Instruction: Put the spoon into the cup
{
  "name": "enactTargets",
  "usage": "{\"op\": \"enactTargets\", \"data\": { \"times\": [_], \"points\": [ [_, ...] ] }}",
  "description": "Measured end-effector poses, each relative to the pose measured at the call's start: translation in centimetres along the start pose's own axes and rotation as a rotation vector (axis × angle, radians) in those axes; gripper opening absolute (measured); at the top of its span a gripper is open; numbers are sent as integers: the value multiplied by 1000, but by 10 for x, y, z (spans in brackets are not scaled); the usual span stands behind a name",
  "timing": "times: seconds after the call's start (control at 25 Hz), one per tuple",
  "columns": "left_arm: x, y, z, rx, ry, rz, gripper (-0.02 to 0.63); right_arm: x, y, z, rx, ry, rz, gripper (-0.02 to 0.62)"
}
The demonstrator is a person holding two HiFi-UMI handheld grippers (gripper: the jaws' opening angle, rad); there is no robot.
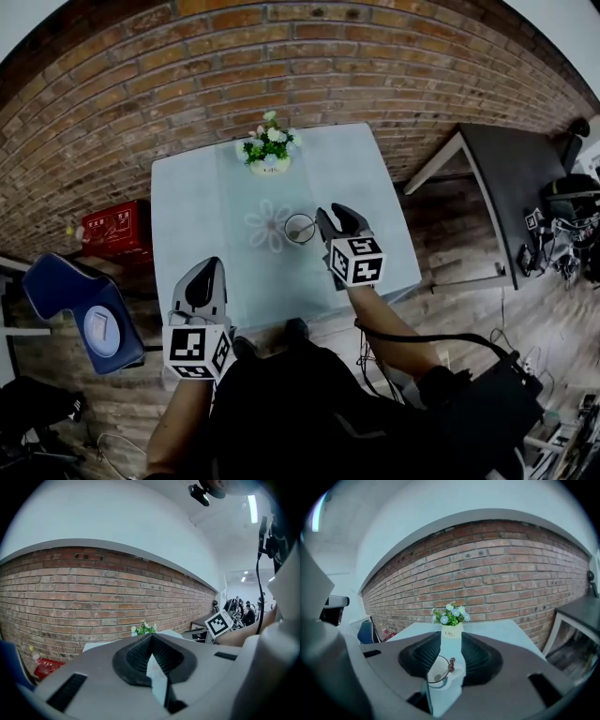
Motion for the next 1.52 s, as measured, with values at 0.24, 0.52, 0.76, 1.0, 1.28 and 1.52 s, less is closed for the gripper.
{"op": "enactTargets", "data": {
  "times": [0.24, 0.52, 0.76, 1.0, 1.28, 1.52],
  "points": [
    [-8, 10, 8, 25, 8, -104, 11, -11, -42, 47, 103, 83, -19, 119],
    [-17, 15, 39, 88, 97, -206, 9, -37, -92, 89, 216, 39, -22, 52],
    [-14, 15, 54, 100, 81, -260, 9, -49, -121, 102, 223, 10, -62, 48],
    [-8, 10, 62, 107, 93, -299, 9, -73, -144, 116, 252, -14, -66, 43],
    [-7, -1, 89, 148, 92, -323, 9, -89, -166, 121, 264, -51, -110, 18],
    [-10, -3, 89, 143, 71, -304, 9, -94, -173, 122, 272, -45, -105, 18]
  ]
}}
Point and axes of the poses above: the fingertips, and each gripper's own axes: y forward along the fingers, x to its right, z out of its top, the point moved 6 cm from there along -y, backward along the fingers, and after that the axes turned 1 degree about -x, right-handed, at the moved point
